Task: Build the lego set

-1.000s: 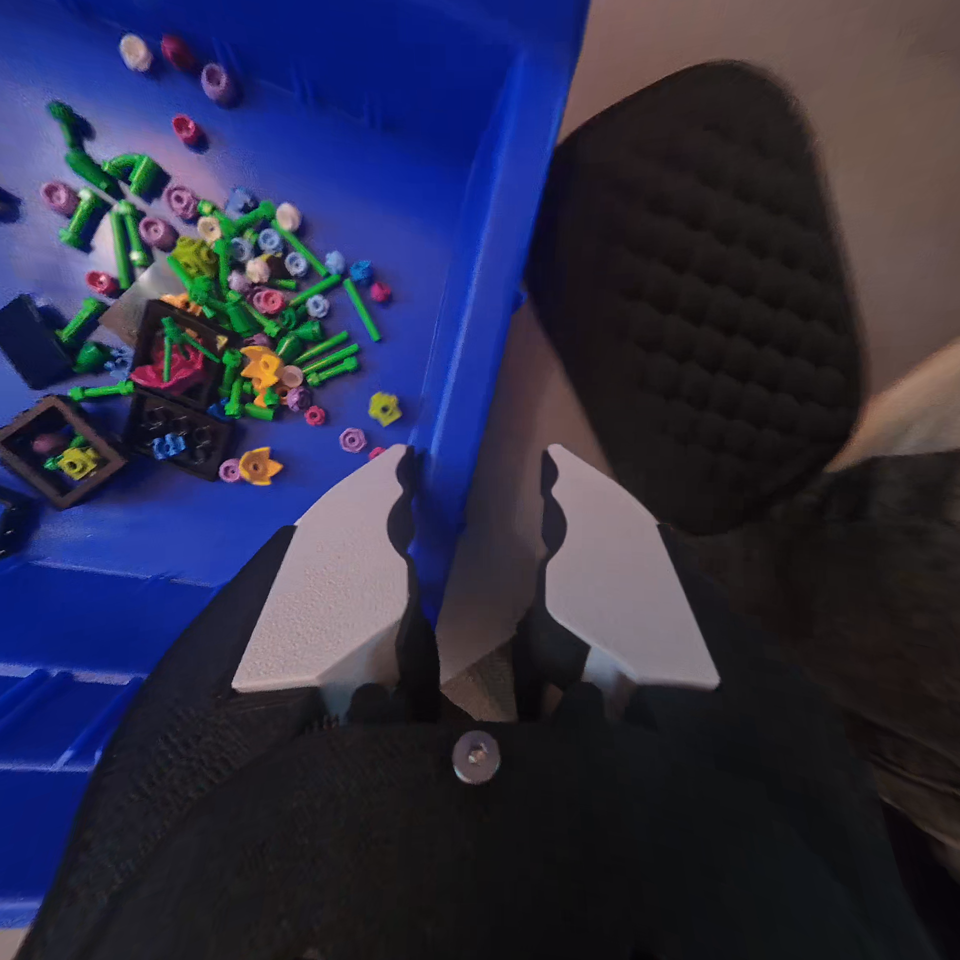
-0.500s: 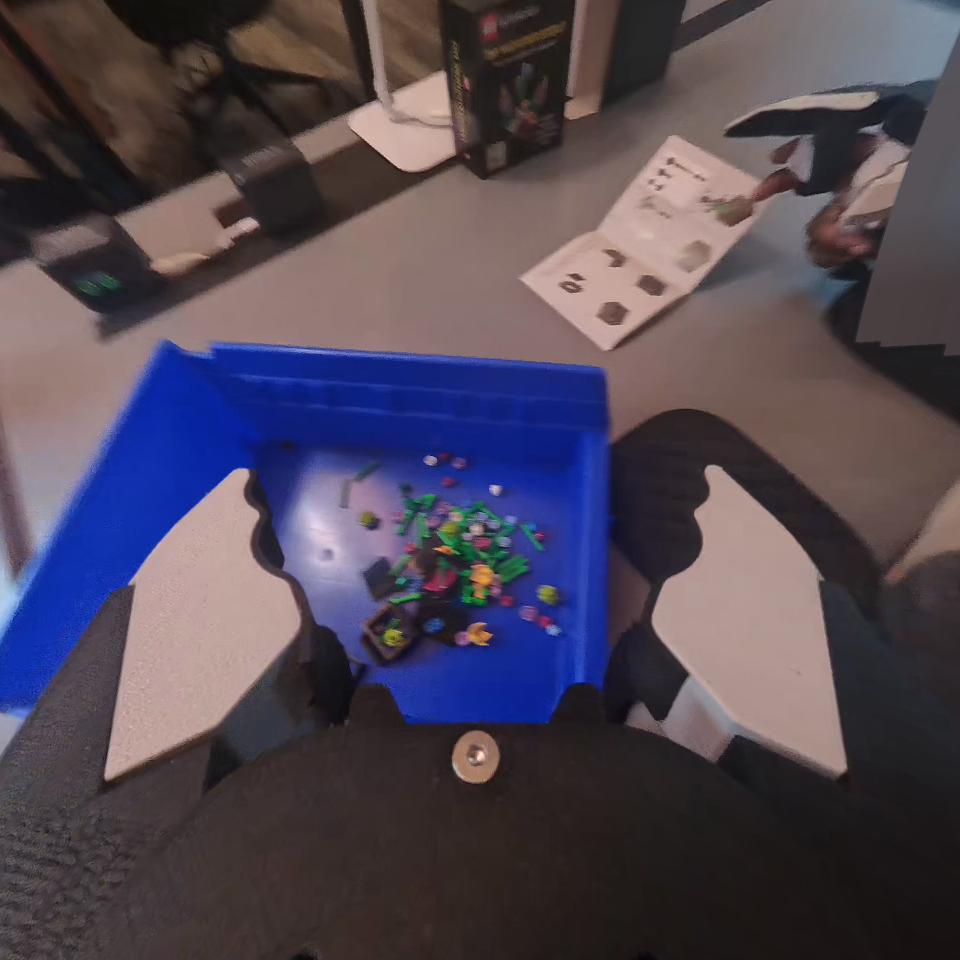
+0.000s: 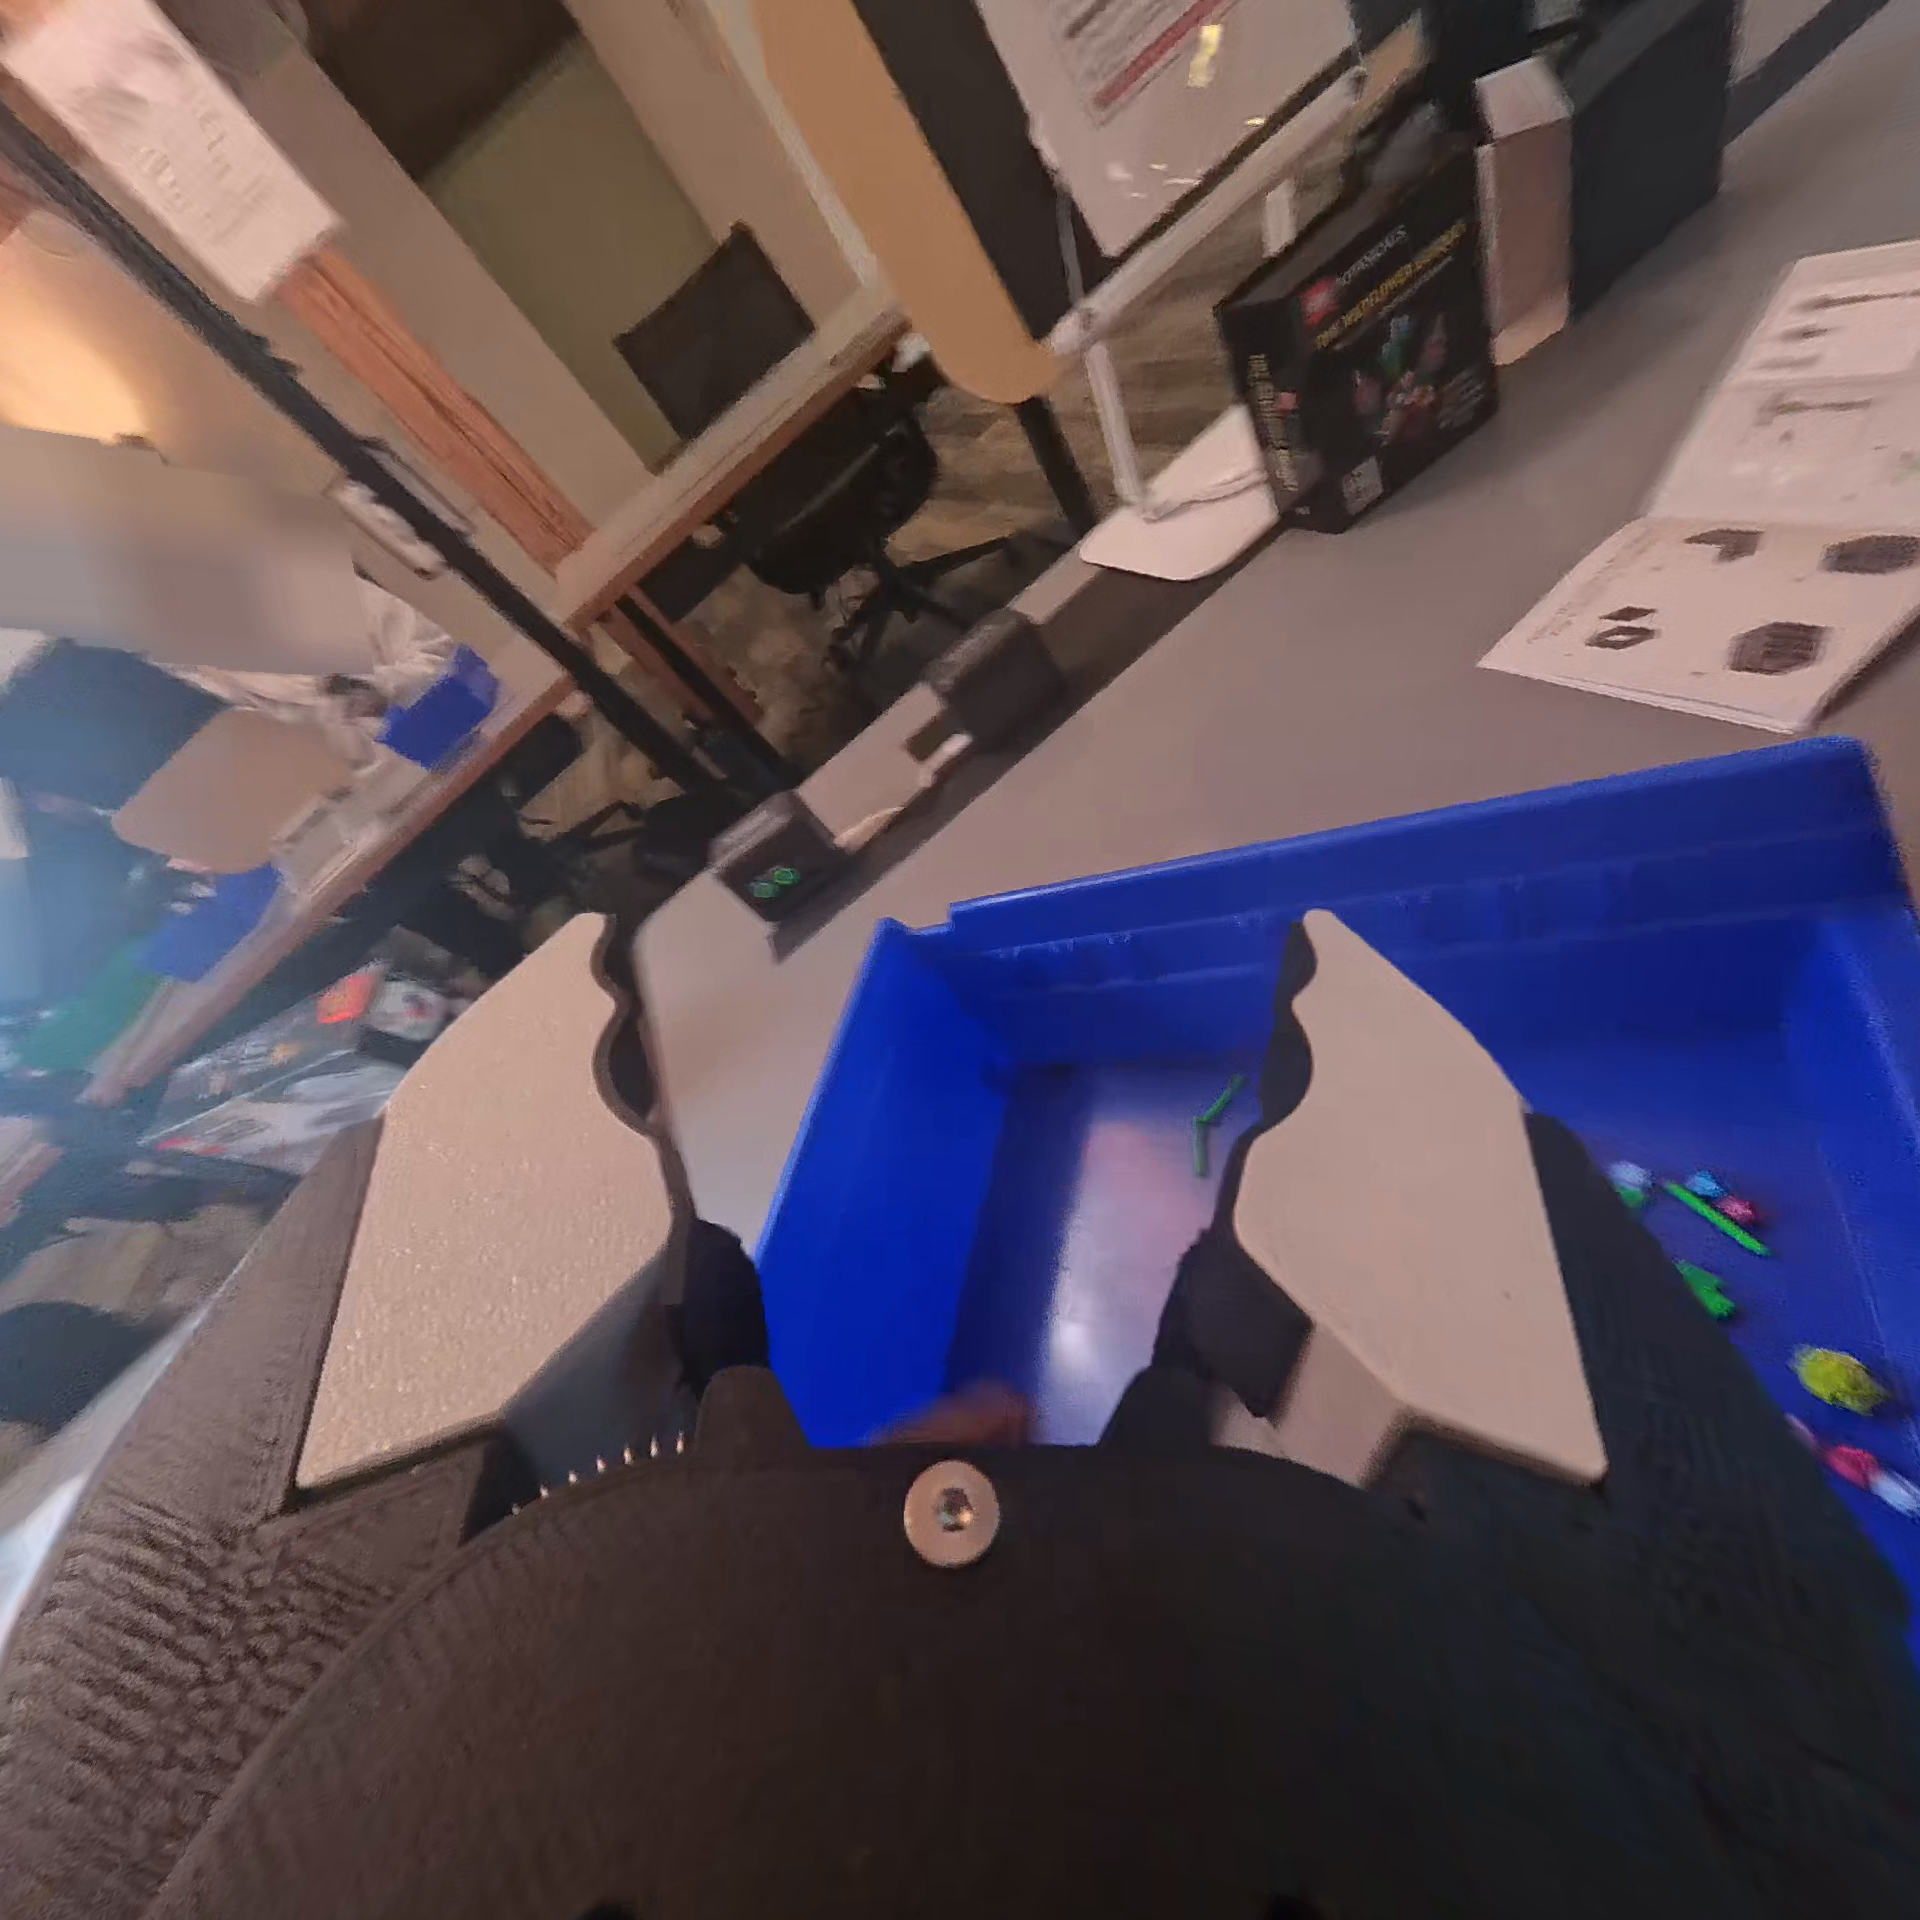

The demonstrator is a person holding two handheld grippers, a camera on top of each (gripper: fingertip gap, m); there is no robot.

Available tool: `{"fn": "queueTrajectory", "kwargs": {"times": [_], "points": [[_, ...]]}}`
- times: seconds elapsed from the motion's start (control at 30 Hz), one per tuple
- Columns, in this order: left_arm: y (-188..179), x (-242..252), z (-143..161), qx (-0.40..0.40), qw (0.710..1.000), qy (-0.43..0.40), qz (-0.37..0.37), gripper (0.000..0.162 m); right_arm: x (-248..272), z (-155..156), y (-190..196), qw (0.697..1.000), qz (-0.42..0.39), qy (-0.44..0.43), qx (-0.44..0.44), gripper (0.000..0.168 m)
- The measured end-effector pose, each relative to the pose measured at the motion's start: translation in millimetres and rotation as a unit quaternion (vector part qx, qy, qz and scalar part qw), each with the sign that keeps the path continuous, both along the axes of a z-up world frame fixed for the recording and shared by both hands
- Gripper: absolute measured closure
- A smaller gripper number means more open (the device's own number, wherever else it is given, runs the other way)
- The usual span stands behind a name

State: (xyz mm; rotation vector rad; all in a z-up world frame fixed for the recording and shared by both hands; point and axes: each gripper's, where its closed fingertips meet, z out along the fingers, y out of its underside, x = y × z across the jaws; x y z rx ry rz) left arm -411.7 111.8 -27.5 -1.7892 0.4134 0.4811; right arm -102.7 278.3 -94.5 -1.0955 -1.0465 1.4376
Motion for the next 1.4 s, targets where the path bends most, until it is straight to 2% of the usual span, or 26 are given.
{"fn": "queueTrajectory", "kwargs": {"times": [0.07,0.13,0.23,0.27,0.43,0.53,0.67,0.9,1.0,1.07,1.13,1.2,1.27,1.3,1.33,1.37,1.4], "points": [[-2,7,-7,-0.027,0.998,-0.046,-0.045,0.046,-3,-3,-4,1.000,-0.001,-0.009,0.025,0.050],[-7,15,-15,-0.073,0.991,-0.071,-0.087,0.044,-5,-6,-8,0.999,0.002,-0.019,0.044,0.054],[-21,23,-45,-0.208,0.968,-0.073,-0.121,0.043,-5,-5,-15,0.999,0.022,-0.013,0.043,0.059],[-26,24,-58,-0.256,0.956,-0.060,-0.128,0.048,-5,-5,-15,0.999,0.022,-0.012,0.044,0.059],[-43,27,-125,-0.467,0.867,0.027,-0.171,0.085,-6,-6,-21,0.998,0.035,-0.014,0.054,0.063],[-55,22,-156,-0.556,0.809,0.047,-0.185,0.097,-5,-6,-23,0.997,0.037,-0.015,0.062,0.064],[-61,8,-175,-0.604,0.777,0.051,-0.170,0.112,-4,-5,-22,0.997,0.037,-0.010,0.060,0.065],[-69,10,-187,-0.613,0.769,0.046,-0.175,0.111,-3,-4,-23,0.997,0.039,-0.010,0.060,0.067],[-70,9,-193,-0.625,0.761,0.060,-0.166,0.121,-3,-5,-24,0.997,0.040,-0.011,0.064,0.067],[-70,5,-185,-0.621,0.767,0.068,-0.143,0.128,-3,-5,-24,0.997,0.040,-0.010,0.063,0.067],[-59,4,-165,-0.570,0.807,0.081,-0.128,0.129,-3,-4,-24,0.997,0.043,-0.009,0.060,0.067],[-39,11,-135,-0.479,0.867,0.075,-0.116,0.129,-3,-5,-25,0.997,0.044,-0.011,0.062,0.068],[-6,33,-88,-0.301,0.945,0.042,-0.123,0.129,-4,-4,-27,0.997,0.047,-0.012,0.066,0.069],[7,55,-57,-0.192,0.971,-0.015,-0.139,0.129,-5,-3,-29,0.997,0.051,-0.011,0.065,0.071],[15,81,-21,-0.079,0.978,-0.095,-0.168,0.129,-5,-2,-31,0.996,0.055,-0.010,0.063,0.072],[14,107,15,0.027,0.959,-0.184,-0.212,0.129,-7,-1,-33,0.996,0.060,-0.010,0.060,0.072],[9,128,46,0.114,0.923,-0.270,-0.251,0.129,-8,2,-36,0.996,0.065,-0.009,0.057,0.073]]}}
